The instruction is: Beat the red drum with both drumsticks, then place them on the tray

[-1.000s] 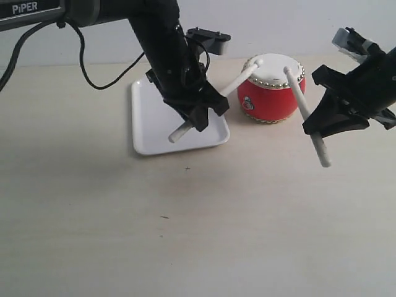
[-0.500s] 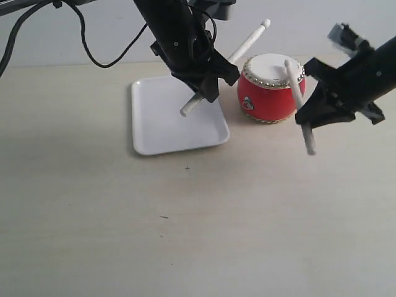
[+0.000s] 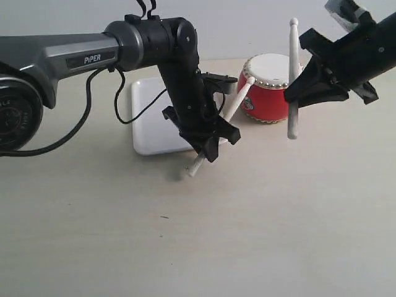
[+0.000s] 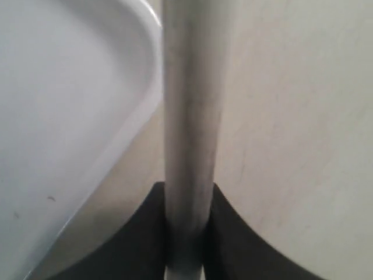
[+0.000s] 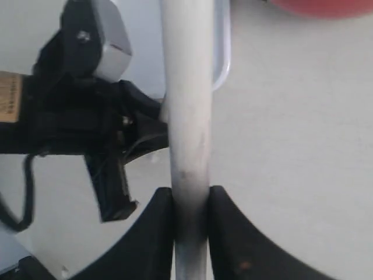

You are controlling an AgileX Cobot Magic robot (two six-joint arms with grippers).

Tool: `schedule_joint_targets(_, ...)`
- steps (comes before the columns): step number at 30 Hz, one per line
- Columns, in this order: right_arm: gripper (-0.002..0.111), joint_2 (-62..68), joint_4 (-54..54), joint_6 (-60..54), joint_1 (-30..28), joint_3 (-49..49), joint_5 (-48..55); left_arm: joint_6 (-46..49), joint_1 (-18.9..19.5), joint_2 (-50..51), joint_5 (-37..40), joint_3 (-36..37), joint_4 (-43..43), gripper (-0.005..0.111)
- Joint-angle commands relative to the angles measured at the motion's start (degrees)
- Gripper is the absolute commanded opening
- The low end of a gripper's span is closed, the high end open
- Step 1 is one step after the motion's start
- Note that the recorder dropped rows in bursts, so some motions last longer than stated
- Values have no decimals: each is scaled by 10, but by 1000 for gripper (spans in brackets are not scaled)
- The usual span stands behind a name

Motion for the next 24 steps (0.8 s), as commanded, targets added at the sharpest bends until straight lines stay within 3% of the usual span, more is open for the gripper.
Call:
schedule_joint_targets(1,0,68,-12,-9,17,-1,-51,-4,-2,-45,13,-25,6,0)
schedule_joint_targets(7,0,150,2,6,17,-1,-9,-16,-2,-82,13,-51,20,0)
schedule_joint_targets(18,0,-21,-9,-7,17,-1,11,-16,-3,20,13,-56,-36,0)
schedule_joint_targets(24,0,6,-15,-8,17,-1,-51,-22,-3,16,13,-95,-28,0)
